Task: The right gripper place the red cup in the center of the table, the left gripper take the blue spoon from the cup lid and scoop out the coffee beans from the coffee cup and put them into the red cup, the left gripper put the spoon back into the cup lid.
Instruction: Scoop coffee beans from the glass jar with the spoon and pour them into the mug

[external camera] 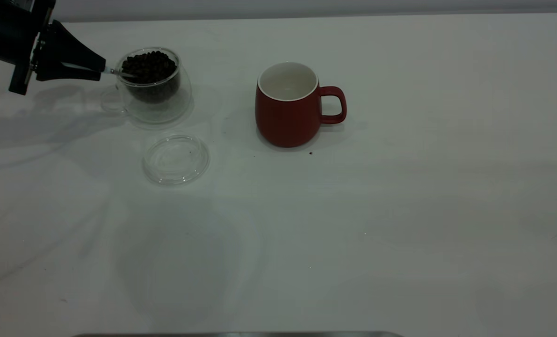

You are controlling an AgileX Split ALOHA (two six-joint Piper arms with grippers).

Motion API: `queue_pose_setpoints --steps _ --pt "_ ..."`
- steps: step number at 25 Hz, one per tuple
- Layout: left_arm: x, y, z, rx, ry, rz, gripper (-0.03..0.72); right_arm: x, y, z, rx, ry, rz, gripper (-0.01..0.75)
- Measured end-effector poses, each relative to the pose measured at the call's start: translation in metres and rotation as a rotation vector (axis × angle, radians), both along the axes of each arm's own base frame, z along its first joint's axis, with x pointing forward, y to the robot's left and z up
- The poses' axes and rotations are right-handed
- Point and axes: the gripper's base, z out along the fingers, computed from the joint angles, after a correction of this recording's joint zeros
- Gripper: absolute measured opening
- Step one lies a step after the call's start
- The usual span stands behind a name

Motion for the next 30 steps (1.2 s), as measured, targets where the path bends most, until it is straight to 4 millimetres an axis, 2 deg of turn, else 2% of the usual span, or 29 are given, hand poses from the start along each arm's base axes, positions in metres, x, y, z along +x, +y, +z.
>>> queue_pose_setpoints --steps 11,21,30 --pt "-0.008 0.027 0.005 -0.072 0.018 0.025 0.112 0.0 0.0 0.0 0.0 0.0 0.0 0.591" --pt "-0.012 0.03 0.008 -0.109 0.016 -0.003 0.112 0.0 0.0 0.0 0.0 0.0 0.0 0.591" --pt "-0.009 0.037 0.013 -0.168 -0.009 0.057 0.112 0.0 0.0 0.0 0.0 0.0 0.0 0.591"
